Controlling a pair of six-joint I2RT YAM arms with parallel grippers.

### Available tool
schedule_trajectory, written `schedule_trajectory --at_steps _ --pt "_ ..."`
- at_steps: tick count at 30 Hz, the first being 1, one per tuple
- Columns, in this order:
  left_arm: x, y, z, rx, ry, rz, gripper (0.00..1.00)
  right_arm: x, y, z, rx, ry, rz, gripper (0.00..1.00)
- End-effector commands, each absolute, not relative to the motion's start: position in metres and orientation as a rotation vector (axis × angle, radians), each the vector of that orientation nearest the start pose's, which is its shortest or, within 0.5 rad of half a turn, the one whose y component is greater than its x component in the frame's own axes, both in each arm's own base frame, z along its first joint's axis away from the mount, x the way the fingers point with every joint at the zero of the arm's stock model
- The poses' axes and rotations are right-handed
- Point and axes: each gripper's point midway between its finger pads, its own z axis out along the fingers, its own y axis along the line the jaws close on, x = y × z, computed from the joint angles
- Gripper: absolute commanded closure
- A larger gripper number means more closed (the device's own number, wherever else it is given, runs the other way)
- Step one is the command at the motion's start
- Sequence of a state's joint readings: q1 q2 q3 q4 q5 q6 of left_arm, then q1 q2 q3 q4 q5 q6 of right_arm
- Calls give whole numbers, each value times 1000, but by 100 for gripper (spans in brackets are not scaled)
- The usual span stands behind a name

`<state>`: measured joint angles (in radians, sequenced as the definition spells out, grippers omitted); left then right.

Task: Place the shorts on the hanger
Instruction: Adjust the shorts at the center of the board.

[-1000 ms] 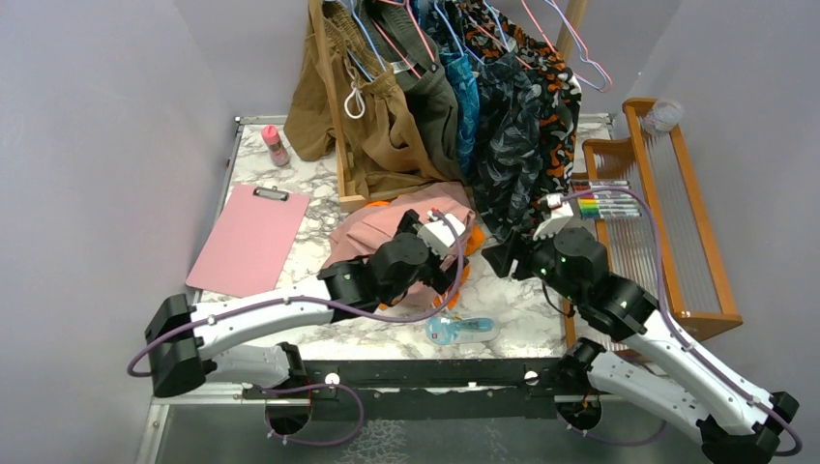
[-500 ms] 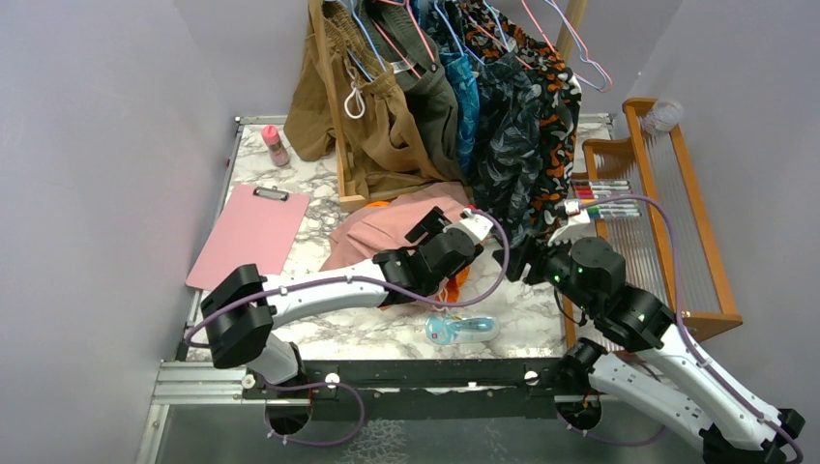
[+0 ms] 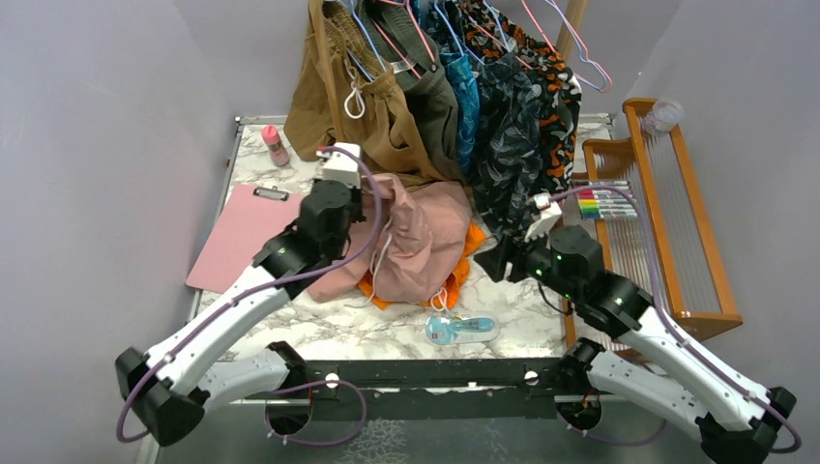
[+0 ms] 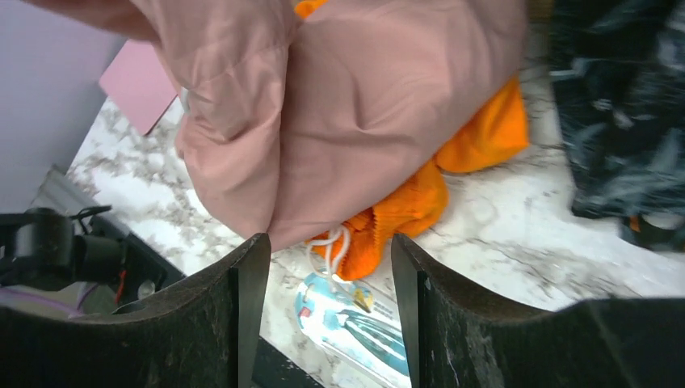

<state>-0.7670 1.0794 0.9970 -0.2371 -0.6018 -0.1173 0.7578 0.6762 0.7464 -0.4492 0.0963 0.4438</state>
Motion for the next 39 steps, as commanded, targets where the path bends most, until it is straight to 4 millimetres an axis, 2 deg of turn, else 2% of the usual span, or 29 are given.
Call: schedule_trajectory --at_steps 1,5,10,12,15,20,24,26,28,30,31,34,36,39 --pt "298 -170 282 197 1834 -257 100 190 238 235 -426 1933 936 41" --pt "294 -171 277 185 1863 -303 100 183 276 227 -485 1919 1137 41" --pt "292 -171 284 173 1852 -321 100 179 318 212 -551 1944 1011 38" --pt "292 -169 287 175 1851 -312 100 180 331 200 -553 1978 930 37" --pt "291 -167 289 179 1849 -300 100 189 340 178 -506 2045 861 36" --pt "287 -163 293 184 1839 -299 100 204 341 142 -446 2129 724 36" --pt "283 -162 300 197 1828 -306 100 209 349 131 -466 2142 693 36" --pt "281 -161 304 200 1820 -311 100 213 353 127 -475 2143 680 41" --pt "279 -160 309 204 1812 -316 100 217 356 130 -470 2136 667 64" --pt "275 -158 318 206 1796 -325 100 221 357 145 -488 2093 664 90" --pt "273 -157 324 211 1787 -331 100 222 357 161 -501 2052 670 98" --pt "262 -153 354 232 1735 -361 100 216 354 229 -587 1866 748 99" --pt "252 -149 384 238 1672 -394 100 203 342 290 -631 1711 817 99" --pt "232 -141 437 245 1542 -461 100 177 321 364 -728 1527 878 99"
